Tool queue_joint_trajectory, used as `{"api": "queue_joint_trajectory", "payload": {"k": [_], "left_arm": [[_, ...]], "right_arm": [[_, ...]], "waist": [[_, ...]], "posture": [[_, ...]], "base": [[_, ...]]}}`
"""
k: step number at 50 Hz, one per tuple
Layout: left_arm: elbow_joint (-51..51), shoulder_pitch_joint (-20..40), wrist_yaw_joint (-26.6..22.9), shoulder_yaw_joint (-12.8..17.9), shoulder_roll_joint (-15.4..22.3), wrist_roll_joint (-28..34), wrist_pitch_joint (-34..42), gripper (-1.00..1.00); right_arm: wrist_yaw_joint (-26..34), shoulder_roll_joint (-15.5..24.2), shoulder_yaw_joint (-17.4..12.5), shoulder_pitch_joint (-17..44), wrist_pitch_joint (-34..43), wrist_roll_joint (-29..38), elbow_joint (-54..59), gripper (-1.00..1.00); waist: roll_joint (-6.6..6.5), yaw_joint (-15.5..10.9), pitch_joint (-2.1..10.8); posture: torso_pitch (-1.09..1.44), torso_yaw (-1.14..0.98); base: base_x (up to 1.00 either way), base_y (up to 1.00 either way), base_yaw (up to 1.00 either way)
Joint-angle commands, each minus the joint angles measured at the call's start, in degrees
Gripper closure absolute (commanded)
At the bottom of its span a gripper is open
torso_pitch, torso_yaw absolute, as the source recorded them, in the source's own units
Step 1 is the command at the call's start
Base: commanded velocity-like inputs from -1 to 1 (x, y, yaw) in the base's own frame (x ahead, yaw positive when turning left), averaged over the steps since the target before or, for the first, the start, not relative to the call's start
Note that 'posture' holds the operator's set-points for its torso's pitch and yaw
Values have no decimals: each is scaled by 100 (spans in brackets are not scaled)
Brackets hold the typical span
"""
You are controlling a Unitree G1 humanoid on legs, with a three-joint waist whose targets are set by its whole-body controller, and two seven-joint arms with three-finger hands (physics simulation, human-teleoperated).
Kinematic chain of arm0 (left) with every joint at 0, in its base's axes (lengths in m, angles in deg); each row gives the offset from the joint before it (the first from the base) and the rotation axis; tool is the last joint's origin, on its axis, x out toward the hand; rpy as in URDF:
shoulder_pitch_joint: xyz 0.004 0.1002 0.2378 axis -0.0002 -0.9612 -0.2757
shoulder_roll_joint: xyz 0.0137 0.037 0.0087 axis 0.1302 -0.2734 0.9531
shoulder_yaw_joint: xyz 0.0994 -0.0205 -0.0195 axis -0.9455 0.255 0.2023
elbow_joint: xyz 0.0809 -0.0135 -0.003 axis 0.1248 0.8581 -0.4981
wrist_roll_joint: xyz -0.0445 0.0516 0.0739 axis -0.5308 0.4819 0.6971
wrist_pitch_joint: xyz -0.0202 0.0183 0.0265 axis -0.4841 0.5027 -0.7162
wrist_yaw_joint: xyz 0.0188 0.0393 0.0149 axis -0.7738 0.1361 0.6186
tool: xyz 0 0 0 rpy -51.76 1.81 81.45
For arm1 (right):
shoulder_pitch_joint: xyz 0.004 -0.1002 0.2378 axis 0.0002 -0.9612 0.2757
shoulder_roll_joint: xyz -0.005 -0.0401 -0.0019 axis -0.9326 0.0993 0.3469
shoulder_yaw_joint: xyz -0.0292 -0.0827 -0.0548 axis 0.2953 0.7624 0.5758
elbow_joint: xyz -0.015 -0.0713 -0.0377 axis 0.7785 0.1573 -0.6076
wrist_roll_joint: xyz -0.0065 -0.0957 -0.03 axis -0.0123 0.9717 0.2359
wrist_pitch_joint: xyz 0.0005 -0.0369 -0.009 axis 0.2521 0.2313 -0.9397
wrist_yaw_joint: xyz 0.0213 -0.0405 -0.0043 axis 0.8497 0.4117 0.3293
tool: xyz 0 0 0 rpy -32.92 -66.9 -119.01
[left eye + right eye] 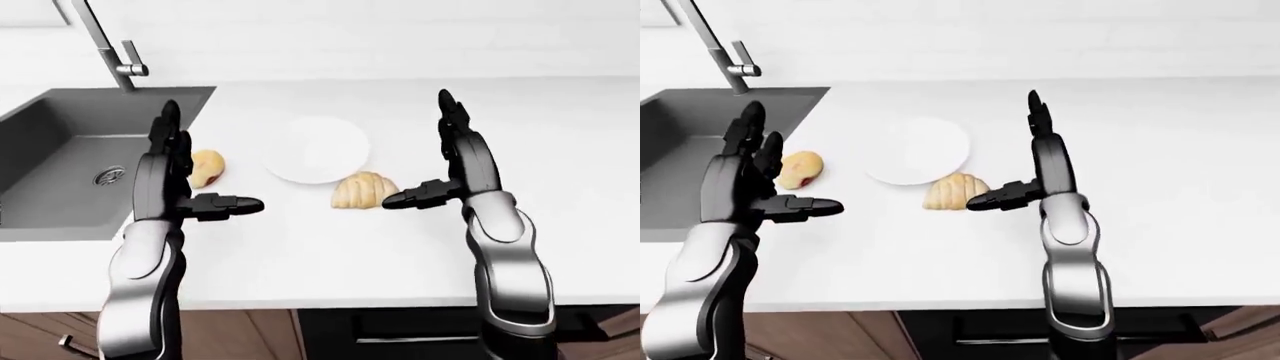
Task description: Place the pastries on the plates.
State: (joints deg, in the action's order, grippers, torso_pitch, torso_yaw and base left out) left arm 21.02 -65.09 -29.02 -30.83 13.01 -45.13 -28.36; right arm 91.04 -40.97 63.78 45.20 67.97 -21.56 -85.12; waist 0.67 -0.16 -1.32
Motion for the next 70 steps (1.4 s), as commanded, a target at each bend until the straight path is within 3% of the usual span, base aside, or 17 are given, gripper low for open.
{"api": "queue_joint_trajectory", "payload": {"k": [1, 16, 28, 42, 45, 46, 51, 57, 70], "left_arm": [[-182, 143, 24, 37, 51, -3, -173, -100], [-43, 24, 21, 44, 29, 0, -399, -100], [52, -65, 18, 75, 10, -16, -534, -100], [68, -8, 30, 60, 29, -15, -510, -100], [76, -16, 27, 67, 31, -15, -526, -100], [68, -25, 25, 73, 29, -21, -527, -100], [61, -38, 23, 95, 36, -28, -535, -100], [42, -40, 22, 104, 50, -31, -510, -100], [6, -85, 10, 169, 76, -50, -498, -100]], "right_arm": [[292, 46, 43, 152, -5, 391, -203, -100], [1024, -424, 326, 254, -449, 1332, 129, -100], [895, -706, 494, 667, -658, 1266, 701, -100], [775, -630, 448, 733, -788, 1333, 1025, -100], [777, -618, 424, 725, -778, 1345, 1033, -79], [775, -610, 417, 728, -774, 1355, 1026, -82], [810, -586, 387, 684, -712, 1386, 931, -59], [807, -551, 374, 688, -712, 1417, 935, -55], [933, -556, 412, 621, -706, 1492, 868, -11]], "waist": [[-7, 3, 123], [-73, 29, 90], [-129, 47, 125], [-107, 11, 183], [-103, 5, 192], [-102, 3, 194], [-95, -6, 201], [-93, -8, 218], [-106, -5, 245]], "posture": [[0, 0], [0, 0], [0, 0], [0, 0], [0, 0], [0, 0], [0, 0], [0, 0], [0, 0]], "base": [[0, 0, 0], [0, 0, 0], [0, 0, 0], [0, 0, 0], [0, 0, 0], [0, 0, 0], [0, 0, 0], [0, 0, 0], [0, 0, 0]]}}
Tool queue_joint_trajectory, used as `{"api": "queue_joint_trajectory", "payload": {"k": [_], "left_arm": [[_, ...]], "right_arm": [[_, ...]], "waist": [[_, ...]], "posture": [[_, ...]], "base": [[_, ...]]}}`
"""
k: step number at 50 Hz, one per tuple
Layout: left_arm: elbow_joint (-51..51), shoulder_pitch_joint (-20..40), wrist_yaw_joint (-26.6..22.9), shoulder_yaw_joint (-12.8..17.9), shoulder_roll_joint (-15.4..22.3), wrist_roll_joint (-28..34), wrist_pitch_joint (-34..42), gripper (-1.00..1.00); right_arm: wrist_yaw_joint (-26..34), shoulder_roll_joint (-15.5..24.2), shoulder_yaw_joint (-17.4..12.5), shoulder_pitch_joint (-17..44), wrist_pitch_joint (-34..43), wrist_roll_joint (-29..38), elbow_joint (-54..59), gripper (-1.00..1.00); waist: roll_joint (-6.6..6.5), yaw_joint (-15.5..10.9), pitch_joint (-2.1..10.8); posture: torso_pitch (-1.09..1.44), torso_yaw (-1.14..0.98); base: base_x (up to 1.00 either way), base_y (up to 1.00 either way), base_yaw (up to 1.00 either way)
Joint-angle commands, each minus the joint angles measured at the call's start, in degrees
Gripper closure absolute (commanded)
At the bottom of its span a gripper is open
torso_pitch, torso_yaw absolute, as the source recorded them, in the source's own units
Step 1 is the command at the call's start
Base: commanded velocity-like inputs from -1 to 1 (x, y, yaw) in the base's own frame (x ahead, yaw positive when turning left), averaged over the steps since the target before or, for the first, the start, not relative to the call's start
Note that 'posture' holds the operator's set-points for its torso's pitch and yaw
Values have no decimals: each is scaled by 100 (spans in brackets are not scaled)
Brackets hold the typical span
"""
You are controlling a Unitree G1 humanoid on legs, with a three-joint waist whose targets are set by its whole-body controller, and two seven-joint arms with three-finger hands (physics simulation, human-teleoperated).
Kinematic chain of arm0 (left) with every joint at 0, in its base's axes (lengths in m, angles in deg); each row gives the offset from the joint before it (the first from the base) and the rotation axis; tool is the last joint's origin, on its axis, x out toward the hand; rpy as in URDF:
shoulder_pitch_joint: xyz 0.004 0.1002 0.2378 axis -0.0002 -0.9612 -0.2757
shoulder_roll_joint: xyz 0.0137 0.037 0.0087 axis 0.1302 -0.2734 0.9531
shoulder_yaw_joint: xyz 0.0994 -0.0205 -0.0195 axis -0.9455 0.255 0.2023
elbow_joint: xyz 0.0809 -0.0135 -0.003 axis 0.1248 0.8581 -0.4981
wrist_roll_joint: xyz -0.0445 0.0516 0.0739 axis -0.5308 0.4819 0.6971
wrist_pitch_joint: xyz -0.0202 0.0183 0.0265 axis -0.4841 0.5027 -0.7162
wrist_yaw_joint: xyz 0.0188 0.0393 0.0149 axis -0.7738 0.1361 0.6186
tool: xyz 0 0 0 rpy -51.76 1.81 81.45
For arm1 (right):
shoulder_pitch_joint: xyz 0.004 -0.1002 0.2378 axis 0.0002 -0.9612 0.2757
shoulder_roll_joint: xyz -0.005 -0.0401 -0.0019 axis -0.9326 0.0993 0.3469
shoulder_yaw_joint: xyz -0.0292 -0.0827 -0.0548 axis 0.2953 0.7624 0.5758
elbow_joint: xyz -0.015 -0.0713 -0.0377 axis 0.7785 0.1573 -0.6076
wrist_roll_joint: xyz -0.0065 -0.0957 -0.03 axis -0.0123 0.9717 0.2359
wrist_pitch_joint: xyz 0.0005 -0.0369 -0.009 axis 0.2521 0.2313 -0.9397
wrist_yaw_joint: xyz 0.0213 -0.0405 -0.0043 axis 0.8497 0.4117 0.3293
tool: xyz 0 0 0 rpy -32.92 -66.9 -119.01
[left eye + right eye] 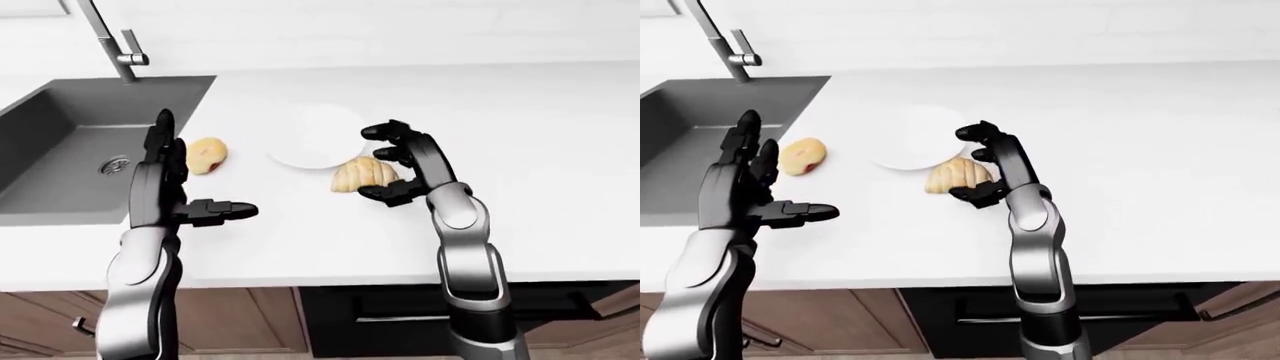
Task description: Place the pastries on the plates.
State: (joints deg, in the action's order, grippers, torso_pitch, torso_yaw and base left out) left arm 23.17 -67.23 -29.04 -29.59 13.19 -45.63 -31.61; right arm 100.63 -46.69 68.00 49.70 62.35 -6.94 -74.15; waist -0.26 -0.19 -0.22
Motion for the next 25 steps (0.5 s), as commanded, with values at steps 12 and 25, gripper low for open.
{"api": "queue_joint_trajectory", "payload": {"k": [12, 25], "left_arm": [[-218, 93, 20, 94, 81, -12, -197, -100], [-225, 110, 14, 106, 95, -10, -163, -100]], "right_arm": [[238, -5, 48, 139, -135, 202, -341, 4], [590, -10, 45, 214, 77, 351, -754, 73]], "waist": [[-18, 2, 115], [-22, 16, 67]], "posture": [[0, 0], [0, 0]], "base": [[0, 0, 0], [0, 0, 0]]}}
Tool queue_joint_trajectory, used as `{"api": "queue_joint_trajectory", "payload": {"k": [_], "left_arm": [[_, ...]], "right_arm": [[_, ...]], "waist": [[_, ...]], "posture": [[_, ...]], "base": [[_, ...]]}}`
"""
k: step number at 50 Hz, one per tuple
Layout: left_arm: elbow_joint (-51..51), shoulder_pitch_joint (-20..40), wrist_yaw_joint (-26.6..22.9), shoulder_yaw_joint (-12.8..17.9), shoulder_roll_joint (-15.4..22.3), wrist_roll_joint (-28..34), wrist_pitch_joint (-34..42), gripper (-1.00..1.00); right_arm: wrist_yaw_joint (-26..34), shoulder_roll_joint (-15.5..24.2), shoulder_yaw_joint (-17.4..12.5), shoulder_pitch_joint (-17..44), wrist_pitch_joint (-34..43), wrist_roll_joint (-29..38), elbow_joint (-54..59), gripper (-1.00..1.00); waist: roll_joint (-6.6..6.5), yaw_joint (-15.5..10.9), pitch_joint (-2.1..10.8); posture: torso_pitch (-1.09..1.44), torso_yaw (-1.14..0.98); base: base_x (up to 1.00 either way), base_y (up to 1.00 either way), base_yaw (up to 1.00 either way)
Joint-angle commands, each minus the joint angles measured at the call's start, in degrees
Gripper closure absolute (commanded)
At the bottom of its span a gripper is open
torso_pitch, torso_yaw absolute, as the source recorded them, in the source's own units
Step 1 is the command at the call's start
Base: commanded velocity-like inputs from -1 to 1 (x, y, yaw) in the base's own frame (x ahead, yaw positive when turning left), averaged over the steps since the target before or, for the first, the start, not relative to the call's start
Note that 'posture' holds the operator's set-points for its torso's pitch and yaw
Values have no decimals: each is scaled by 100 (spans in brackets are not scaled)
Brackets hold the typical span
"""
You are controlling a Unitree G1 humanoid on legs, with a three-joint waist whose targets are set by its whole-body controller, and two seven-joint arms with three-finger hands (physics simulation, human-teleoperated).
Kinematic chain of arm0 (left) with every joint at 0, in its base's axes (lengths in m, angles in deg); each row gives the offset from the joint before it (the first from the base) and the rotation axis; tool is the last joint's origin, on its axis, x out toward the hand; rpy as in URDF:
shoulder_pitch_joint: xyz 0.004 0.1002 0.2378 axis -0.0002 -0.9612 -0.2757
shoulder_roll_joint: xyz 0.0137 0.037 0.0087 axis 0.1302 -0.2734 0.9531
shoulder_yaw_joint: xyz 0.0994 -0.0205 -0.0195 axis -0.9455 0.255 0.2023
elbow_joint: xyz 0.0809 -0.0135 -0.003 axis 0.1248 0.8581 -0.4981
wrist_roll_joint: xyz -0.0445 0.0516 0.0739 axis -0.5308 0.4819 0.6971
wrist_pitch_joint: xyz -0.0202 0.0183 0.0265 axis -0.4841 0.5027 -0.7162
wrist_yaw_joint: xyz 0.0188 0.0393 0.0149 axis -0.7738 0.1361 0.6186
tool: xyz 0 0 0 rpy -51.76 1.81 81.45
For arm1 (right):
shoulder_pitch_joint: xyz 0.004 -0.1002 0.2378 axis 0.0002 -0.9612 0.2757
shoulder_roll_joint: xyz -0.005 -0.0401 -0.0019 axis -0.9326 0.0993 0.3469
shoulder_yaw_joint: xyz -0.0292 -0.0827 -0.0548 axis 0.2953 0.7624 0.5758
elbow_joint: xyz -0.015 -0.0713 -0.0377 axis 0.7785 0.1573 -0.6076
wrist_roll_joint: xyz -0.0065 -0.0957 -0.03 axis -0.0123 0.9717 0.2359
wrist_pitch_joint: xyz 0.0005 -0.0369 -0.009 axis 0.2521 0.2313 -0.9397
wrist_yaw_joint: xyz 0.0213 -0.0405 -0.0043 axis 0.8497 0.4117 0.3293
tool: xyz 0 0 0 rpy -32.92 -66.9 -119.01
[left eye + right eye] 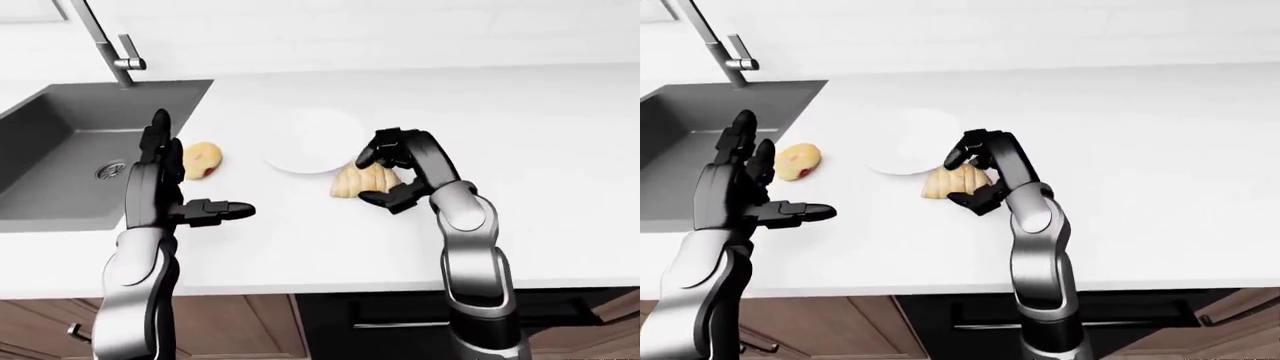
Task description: Place the pastries on the plates.
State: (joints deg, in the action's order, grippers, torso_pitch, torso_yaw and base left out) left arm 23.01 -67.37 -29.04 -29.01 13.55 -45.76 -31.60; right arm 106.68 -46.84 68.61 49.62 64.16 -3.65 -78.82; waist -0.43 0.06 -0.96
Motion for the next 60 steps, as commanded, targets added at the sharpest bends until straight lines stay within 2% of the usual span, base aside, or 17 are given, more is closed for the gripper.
{"api": "queue_joint_trajectory", "payload": {"k": [1, 3, 4, 12, 23, 30, 33, 36, 37, 41, 44, 47, 60], "left_arm": [[-224, 117, 12, 63, 62, -6, -161, -100], [-258, 93, 1, 85, 67, -19, -145, -100], [-270, 73, -9, 102, 74, -26, -146, -100], [-183, 76, 2, 88, 74, -22, -212, -100], [-287, 108, 10, 161, 128, -94, -88, -100], [-215, 90, 13, 148, 117, -93, -166, -100], [-202, 65, 11, 148, 116, -80, -191, -100], [-194, 46, -3, 147, 108, -82, -210, -100], [-192, 30, -7, 153, 103, -84, -222, -100], [-182, 21, -9, 142, 92, -71, -235, -100], [-184, 2, -24, 138, 88, -65, -245, -100], [-155, -22, -37, 153, 88, -59, -284, -100], [-217, -43, -62, 148, 73, -44, -243, -100]], "right_arm": [[-5, 3, -21, 284, -77, 25, -289, 79], [35, -5, -8, 383, 3, 40, -329, 99], [82, -14, 12, 458, 64, 46, -360, 100], [152, -70, 45, 1220, 114, -47, 135, 100], [-223, -118, -25, 3081, -252, -472, 2115, 100], [-129, -109, 9, 3593, -138, -520, 2425, 100], [-374, -93, -78, 4148, -463, -682, 3339, 100], [-905, -35, -184, 4885, -1270, -919, 5078, 100], [-1103, 31, -214, 5263, -1737, -984, 5992, 100], [-1477, 109, -256, 6015, -2676, -1076, 7891, 100], [-1639, 136, -221, 6229, -2888, -963, 8543, 100], [-1750, 91, -237, 6171, -3139, -882, 8850, 100], [-2414, -161, -450, 5814, -3511, -929, 9150, 100]], "waist": [[-7, -7, 139], [-14, 0, 132], [-16, 3, 130], [-41, 17, 118], [-97, 32, 116], [-85, 7, 107], [-94, 11, 113], [-115, 25, 125], [-122, 27, 129], [-144, 29, 155], [-141, 15, 159], [-140, 2, 152], [-129, -22, 153]], "posture": [[0, 0], [0, 0], [0, 0], [0, 0], [0, 0], [0, 0], [0, 0], [0, 0], [0, 0], [0, 0], [0, 0], [0, 0], [0, 0]], "base": [[0, 0, 0], [0, 0, 0], [0, 0, 0], [0, 0, 0], [0, 0, 0], [0, 0, 0], [0, 0, 0], [0, 0, 0], [0, 0, 0], [0, 0, 0], [0, 0, 0], [0, 0, 0], [0, 0, 0]]}}
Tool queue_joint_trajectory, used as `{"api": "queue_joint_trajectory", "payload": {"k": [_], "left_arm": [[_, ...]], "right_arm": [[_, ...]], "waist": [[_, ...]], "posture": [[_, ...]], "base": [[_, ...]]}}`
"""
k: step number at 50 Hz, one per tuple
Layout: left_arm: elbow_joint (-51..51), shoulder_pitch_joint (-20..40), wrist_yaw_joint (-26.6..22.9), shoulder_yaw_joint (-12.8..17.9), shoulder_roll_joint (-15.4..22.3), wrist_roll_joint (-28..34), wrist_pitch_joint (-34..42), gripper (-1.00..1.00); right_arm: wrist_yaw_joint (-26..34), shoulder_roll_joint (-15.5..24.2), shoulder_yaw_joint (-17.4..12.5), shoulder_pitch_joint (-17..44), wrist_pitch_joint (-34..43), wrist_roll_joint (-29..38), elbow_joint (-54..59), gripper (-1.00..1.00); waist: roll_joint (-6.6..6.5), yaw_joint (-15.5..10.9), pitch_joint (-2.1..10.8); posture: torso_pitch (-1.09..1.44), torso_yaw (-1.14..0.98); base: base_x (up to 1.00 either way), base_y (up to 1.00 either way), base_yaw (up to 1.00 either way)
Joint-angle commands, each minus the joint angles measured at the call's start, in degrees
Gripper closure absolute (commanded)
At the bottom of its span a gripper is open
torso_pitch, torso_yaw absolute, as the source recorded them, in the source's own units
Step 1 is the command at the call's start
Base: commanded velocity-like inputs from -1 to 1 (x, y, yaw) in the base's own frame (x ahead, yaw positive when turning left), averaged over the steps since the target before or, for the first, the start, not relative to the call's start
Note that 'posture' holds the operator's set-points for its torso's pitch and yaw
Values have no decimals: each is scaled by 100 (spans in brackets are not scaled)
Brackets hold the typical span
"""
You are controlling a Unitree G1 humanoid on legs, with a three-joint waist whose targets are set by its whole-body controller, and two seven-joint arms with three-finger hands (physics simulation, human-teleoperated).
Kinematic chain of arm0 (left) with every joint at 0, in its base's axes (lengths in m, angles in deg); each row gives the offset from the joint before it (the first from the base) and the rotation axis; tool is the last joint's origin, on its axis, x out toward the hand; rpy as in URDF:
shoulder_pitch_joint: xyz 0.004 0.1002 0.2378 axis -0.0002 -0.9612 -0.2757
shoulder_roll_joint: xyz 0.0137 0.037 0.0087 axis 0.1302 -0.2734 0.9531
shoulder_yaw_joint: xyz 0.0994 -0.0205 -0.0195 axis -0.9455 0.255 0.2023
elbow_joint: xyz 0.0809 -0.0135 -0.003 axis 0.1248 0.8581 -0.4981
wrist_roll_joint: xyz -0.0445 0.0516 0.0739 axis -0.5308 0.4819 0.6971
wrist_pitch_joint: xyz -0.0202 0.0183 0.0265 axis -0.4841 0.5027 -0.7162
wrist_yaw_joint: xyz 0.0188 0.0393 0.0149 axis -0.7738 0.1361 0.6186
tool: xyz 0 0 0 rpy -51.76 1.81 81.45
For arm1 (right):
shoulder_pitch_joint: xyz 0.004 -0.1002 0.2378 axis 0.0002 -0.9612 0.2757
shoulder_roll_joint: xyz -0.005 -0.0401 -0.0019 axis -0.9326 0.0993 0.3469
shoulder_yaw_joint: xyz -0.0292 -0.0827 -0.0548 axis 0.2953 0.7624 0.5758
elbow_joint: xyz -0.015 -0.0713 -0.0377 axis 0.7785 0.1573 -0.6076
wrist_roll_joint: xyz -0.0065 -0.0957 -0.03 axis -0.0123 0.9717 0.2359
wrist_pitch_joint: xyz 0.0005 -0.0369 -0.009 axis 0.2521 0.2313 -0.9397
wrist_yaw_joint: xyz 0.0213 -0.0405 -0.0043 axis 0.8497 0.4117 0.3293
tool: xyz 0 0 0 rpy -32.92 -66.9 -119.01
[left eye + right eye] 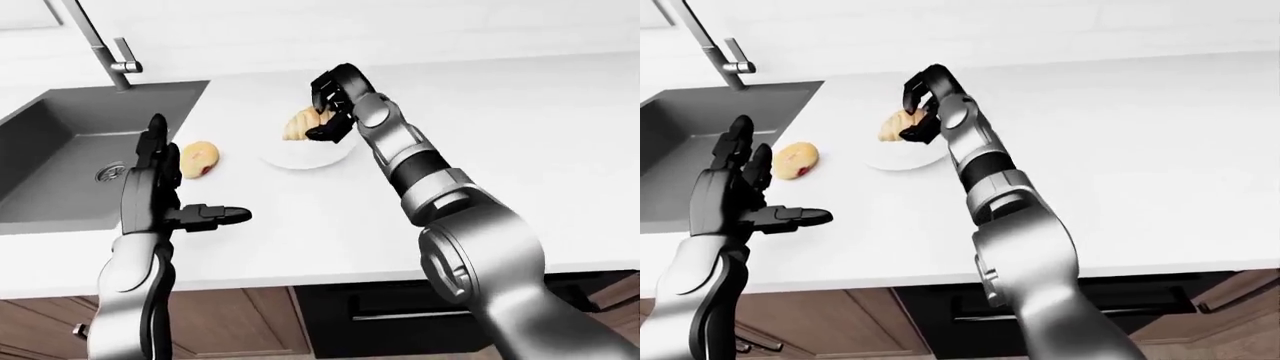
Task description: Place the pastries on the plates.
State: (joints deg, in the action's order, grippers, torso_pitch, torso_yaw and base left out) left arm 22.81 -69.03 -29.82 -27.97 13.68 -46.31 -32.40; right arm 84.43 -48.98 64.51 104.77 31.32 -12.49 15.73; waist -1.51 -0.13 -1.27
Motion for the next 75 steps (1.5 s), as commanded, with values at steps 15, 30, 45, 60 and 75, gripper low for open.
{"api": "queue_joint_trajectory", "payload": {"k": [15, 30, 45, 60, 75], "left_arm": [[-236, 97, -5, 116, 81, 4, -138, -100], [-234, 70, -17, 139, 100, 19, -156, -100], [-288, 5, -40, 193, 101, 10, -155, -100], [-233, -2, -32, 178, 86, 43, -216, -100], [-172, 132, -38, 187, 165, 44, -139, -100]], "right_arm": [[-724, -64, -112, 128, -435, -111, -152, 100], [-720, -160, -162, 68, -409, -90, -98, 100], [-762, -191, -142, -51, -450, 22, -69, 20], [-872, -204, -134, -101, -513, 149, -47, -96], [-799, -15, -252, 296, -502, -180, -261, -100]], "waist": [[-13, 3, 175], [-17, 4, 188], [-13, -6, 214], [-6, -14, 232], [-10, -11, 215]], "posture": [[0, 0], [0, 0], [0, 0], [0, 0], [0, 0]], "base": [[0, 0, 0], [0, 0, 0], [0, 0, 0], [0, 0, 0], [0, 0, 0]]}}
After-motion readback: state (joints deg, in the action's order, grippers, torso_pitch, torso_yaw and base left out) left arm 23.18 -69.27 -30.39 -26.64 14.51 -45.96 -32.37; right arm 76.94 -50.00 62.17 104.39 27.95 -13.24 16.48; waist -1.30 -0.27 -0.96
